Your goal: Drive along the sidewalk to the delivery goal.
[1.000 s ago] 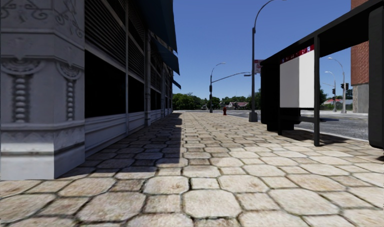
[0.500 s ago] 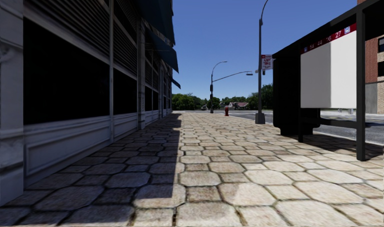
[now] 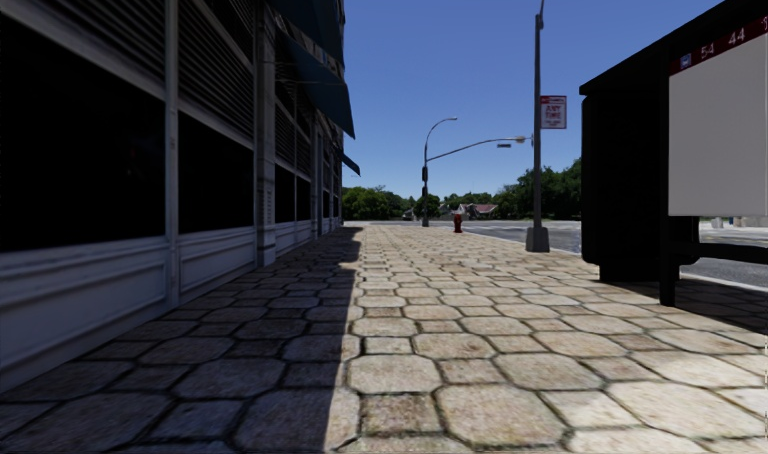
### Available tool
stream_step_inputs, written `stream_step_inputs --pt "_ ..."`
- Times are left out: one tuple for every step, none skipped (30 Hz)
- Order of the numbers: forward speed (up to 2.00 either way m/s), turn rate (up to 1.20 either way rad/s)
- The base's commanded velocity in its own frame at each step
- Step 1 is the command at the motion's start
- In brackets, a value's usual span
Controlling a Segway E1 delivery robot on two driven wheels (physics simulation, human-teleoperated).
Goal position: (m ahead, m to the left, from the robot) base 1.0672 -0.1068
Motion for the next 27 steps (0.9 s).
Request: stream_step_inputs --pt "1.26 0.0" --pt "0.88 0.0" --pt "0.53 0.0" --pt "0.53 0.0" --pt "0.29 0.0" --pt "0.0 0.0" --pt "0.0 0.0" --pt "0.0 0.0" --pt "0.0 0.0" --pt "0.0 0.0" --pt "0.0 0.0" --pt "0.0 0.0" --pt "0.0 0.0" --pt "0.0 0.0" --pt "0.0 0.0" --pt "0.0 0.0" --pt "0.0 0.0" --pt "0.0 0.0" --pt "0.0 0.0" --pt "0.0 0.0" --pt "0.0 0.0" --pt "0.0 0.0" --pt "0.0 0.0" --pt "0.0 0.0" --pt "0.0 0.0" --pt "0.0 0.0" --pt "0.0 0.0"
